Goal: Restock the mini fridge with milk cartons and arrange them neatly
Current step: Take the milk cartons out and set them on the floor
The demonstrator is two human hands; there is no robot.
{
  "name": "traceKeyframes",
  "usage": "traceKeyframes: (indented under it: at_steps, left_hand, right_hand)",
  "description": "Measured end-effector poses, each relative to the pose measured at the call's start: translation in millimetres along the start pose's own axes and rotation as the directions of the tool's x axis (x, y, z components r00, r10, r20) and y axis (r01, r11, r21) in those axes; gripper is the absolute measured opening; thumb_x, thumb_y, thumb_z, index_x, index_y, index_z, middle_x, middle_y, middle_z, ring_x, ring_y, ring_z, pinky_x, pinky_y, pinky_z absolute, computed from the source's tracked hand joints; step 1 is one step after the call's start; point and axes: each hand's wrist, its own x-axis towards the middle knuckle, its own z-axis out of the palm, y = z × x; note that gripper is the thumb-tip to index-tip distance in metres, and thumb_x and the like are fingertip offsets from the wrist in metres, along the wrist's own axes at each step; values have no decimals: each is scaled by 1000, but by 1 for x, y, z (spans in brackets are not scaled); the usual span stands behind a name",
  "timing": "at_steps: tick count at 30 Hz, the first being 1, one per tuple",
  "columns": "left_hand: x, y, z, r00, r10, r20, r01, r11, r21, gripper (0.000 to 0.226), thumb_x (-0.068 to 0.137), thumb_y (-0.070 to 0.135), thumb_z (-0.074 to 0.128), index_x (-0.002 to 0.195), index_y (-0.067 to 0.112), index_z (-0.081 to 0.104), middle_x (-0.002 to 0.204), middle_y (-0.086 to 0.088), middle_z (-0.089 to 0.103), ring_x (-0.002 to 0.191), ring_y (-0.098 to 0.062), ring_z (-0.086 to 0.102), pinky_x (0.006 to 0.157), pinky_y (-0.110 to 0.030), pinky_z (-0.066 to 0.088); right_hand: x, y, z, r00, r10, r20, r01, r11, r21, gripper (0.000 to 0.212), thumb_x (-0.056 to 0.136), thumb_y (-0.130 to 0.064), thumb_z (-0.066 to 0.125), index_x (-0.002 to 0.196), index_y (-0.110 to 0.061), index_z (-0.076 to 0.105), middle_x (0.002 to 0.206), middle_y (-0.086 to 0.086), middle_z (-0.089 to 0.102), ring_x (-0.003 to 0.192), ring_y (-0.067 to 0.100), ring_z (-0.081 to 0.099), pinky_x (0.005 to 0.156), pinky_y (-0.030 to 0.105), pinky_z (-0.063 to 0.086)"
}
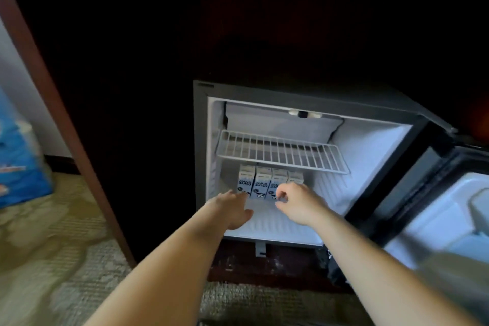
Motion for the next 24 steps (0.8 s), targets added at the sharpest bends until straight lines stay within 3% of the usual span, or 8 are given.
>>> traceKeyframes:
  at_steps: [4,6,12,15,20,24]
  left_hand:
    - [39,-2,8,999,-26,37,23,996,87,57,95,42,43,142,12,33,145,-13,39,130,-32,41,106,-46,38]
    - [55,-1,8,1000,-3,27,1,995,95,57,96,42,41,145,15,28,148,-11,36,132,-31,39,106,-47,37]
    - [93,-1,8,995,66,-77,-48,975,217,68,97,44,38,151,21,4,160,-5,3,145,-31,12,113,-47,21]
    - [111,-4,12,992,84,-92,-60,970,234,71,97,45,37,151,19,0,160,-3,-8,147,-28,1,117,-47,16]
    - [129,-11,27,994,43,-97,-23,980,198,73,98,43,34,151,17,-10,158,-3,-17,146,-24,-12,119,-44,4]
    - [139,-17,34,979,58,-194,-20,981,192,71,99,42,31,151,17,-11,158,-2,-17,146,-23,-15,118,-40,-2]
  right_hand:
    - [29,10,22,999,36,-6,-36,998,-58,29,93,-27,50,121,-21,56,128,1,58,115,22,53,83,32,45]
    - [44,14,29,999,41,-23,-43,995,-95,33,93,-21,50,126,-19,53,131,2,55,120,22,49,85,31,43]
    - [82,22,46,997,-56,-54,49,991,-125,56,92,-18,53,144,-16,31,151,3,33,142,21,24,111,38,29]
    - [96,27,54,995,-85,-55,75,982,-173,64,93,-17,52,148,-16,20,158,1,16,147,21,8,116,40,19]
    - [115,27,75,996,-64,-68,50,982,-182,67,94,-17,50,150,-16,14,160,4,2,148,23,-4,118,40,8]
    - [127,25,98,996,-46,-73,33,985,-170,75,97,-17,44,151,-18,-8,159,4,-14,146,23,-15,118,39,-5]
